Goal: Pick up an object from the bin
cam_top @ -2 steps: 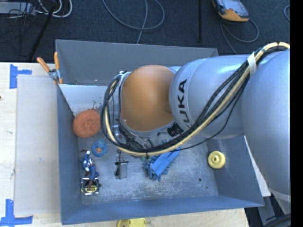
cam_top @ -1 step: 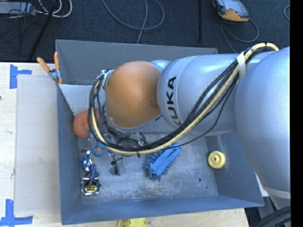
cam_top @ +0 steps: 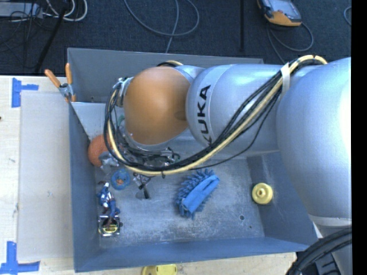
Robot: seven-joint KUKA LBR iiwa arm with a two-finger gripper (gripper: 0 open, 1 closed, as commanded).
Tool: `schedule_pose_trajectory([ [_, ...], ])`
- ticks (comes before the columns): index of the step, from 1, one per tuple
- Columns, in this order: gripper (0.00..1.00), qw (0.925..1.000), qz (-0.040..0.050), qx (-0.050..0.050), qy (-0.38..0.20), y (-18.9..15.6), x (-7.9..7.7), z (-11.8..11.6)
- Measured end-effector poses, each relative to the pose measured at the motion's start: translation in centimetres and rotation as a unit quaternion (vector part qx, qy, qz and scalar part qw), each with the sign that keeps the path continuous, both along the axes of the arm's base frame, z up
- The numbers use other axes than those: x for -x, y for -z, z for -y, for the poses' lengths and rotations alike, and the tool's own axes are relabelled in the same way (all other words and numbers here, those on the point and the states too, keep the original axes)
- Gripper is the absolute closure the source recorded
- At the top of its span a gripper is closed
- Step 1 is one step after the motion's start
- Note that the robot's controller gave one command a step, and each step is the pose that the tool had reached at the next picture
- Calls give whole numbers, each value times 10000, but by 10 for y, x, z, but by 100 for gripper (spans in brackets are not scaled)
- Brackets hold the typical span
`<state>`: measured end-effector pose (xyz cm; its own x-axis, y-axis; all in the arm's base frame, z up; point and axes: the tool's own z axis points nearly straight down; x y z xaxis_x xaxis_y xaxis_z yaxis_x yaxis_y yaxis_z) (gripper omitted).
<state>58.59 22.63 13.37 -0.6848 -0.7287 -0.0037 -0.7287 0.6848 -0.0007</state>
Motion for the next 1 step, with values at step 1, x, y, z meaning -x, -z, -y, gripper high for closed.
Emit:
schedule_pose_trajectory([
  [1, 0, 9975, -1, 7, -709, 48, -10, -13],
])
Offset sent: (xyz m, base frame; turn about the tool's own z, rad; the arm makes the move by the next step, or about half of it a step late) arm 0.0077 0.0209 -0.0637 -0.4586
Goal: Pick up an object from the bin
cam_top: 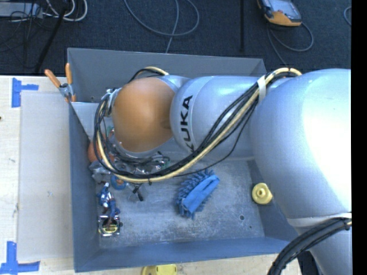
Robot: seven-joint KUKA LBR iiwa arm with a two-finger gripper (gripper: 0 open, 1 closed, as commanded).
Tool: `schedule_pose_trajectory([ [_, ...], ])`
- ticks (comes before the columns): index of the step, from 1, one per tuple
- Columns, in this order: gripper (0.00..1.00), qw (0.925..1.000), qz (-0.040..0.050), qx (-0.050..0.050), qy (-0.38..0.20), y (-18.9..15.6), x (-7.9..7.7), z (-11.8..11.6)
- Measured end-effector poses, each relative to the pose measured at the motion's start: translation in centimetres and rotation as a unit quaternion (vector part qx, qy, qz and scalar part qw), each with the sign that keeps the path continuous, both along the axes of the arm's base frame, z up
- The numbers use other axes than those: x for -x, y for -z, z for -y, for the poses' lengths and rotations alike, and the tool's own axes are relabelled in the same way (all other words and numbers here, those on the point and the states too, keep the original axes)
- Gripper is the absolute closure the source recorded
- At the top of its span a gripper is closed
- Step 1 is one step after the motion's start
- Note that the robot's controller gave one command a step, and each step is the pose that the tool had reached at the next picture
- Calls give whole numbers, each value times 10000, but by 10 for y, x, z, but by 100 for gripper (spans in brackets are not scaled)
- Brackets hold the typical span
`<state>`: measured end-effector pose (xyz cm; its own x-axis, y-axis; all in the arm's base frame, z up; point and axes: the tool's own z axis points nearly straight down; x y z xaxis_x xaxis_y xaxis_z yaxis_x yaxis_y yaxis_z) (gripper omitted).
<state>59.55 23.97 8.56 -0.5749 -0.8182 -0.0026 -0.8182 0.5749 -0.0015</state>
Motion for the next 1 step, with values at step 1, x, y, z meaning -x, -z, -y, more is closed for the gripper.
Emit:
schedule_pose_trajectory([
  [1, 100, 9879, -10, -7, -1548, 16, 2, -8],
])
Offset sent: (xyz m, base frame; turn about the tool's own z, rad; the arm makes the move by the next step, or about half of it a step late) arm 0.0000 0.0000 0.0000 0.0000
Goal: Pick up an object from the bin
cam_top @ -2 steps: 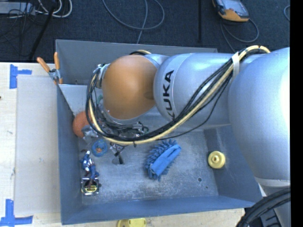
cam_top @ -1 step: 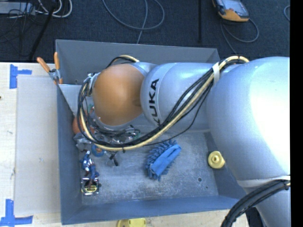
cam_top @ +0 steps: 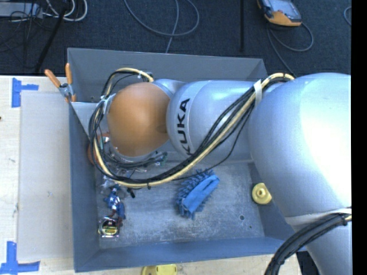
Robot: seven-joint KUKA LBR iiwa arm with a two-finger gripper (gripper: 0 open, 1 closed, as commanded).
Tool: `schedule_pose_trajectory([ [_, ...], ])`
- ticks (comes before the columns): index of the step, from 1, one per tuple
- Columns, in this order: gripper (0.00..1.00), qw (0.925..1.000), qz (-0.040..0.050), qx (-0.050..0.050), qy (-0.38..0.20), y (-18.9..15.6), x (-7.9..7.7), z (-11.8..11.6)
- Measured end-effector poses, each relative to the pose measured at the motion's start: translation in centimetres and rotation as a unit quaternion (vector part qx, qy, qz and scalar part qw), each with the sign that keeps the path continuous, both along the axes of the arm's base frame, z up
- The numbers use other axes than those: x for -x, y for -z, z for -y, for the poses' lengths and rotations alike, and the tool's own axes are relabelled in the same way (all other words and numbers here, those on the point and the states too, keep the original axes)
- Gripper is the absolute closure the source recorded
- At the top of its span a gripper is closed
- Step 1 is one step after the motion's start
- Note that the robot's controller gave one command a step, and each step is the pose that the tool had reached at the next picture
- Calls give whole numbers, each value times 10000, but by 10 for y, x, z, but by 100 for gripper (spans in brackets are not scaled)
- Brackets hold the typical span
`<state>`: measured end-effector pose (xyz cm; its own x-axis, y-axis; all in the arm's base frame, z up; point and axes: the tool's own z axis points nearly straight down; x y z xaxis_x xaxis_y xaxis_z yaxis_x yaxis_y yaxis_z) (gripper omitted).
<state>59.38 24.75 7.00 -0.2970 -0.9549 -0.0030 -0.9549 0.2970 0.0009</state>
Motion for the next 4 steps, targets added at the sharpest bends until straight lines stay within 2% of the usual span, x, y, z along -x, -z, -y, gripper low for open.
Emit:
schedule_pose_trajectory([
  [2, 100, 10000, -28, 11, 5, -6, 2, 0],
  [3, 100, 10000, -47, 21, 1, -27, 3, 0],
  [4, 100, 10000, -28, 15, 7, -50, 2, 0],
])
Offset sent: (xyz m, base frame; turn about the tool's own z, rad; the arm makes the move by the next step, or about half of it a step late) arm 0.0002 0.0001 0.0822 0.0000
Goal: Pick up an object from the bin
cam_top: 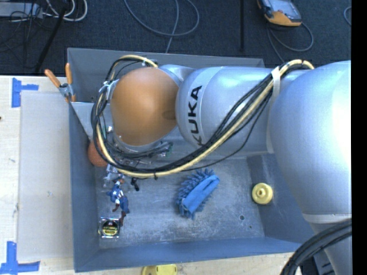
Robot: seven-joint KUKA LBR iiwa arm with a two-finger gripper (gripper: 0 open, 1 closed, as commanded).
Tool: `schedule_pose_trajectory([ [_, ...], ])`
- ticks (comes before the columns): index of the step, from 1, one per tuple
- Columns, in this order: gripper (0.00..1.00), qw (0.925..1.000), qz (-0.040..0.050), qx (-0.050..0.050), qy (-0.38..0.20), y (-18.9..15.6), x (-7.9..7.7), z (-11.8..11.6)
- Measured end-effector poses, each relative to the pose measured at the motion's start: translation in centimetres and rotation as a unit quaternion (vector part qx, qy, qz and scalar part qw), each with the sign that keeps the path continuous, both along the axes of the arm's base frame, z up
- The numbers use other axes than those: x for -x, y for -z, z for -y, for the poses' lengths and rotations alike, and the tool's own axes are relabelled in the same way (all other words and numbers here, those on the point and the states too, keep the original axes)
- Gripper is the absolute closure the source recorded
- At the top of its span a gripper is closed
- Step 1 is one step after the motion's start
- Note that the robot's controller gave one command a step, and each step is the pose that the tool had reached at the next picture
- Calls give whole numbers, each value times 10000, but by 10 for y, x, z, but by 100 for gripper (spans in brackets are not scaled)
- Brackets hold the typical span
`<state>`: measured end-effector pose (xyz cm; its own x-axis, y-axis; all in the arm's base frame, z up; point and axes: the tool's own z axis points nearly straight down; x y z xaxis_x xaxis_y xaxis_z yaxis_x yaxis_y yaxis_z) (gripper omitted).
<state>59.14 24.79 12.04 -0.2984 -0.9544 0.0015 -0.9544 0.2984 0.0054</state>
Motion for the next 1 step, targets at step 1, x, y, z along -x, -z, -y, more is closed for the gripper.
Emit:
schedule_pose_trajectory([
  [1, 100, 10000, 31, -10, 8, -21, -1, 0],
])
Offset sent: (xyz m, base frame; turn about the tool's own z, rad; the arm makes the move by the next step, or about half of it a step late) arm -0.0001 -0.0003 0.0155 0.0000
